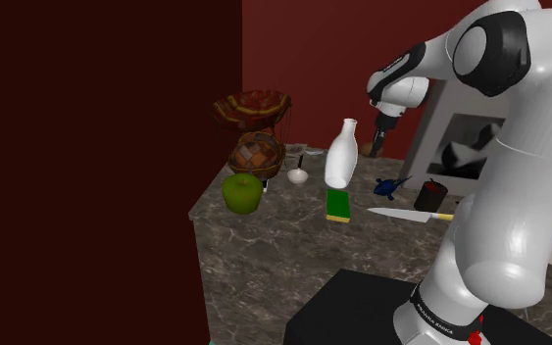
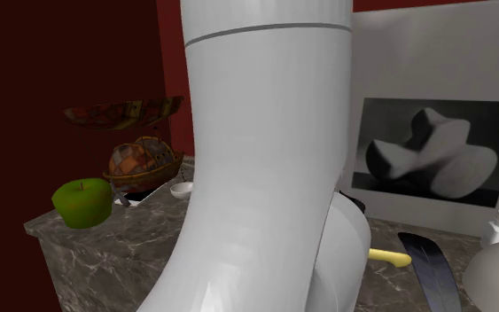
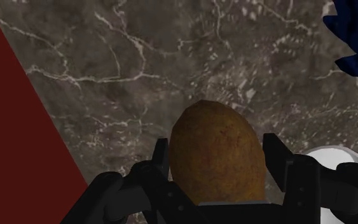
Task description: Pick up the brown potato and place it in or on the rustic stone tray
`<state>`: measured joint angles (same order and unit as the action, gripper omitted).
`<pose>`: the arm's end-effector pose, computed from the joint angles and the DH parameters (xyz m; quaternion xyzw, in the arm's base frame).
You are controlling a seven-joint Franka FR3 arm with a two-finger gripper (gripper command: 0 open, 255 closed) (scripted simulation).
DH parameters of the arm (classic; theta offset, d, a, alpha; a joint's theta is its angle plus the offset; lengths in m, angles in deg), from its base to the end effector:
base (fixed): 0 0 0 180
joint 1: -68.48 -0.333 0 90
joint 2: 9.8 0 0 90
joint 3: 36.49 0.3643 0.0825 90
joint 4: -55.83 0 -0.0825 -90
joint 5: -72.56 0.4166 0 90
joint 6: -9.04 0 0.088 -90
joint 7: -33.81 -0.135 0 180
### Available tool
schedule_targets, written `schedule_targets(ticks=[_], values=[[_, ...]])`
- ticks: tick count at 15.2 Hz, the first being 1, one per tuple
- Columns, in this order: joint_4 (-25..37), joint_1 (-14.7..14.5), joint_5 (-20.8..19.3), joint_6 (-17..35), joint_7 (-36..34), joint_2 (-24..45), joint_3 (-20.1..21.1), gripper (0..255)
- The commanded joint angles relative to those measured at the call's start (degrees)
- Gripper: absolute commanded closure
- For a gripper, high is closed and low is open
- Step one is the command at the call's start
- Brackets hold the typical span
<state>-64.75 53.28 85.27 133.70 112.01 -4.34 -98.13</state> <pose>0.4179 -0.4099 0.4014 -0.9752 -0.2148 -0.0515 0.0097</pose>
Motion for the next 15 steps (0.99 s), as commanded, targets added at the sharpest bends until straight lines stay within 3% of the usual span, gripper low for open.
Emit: schedule_targets(ticks=[1, 9, 15], values=[[0.69, -0.64, -1.9, -1.27, -1.54, -1.58, -0.32, 255], [3.85, -1.49, -6.57, -5.96, -5.18, -5.66, -0.37, 255], [9.96, -2.97, 1.69, -7.47, -6.97, 3.27, 2.99, 255]])
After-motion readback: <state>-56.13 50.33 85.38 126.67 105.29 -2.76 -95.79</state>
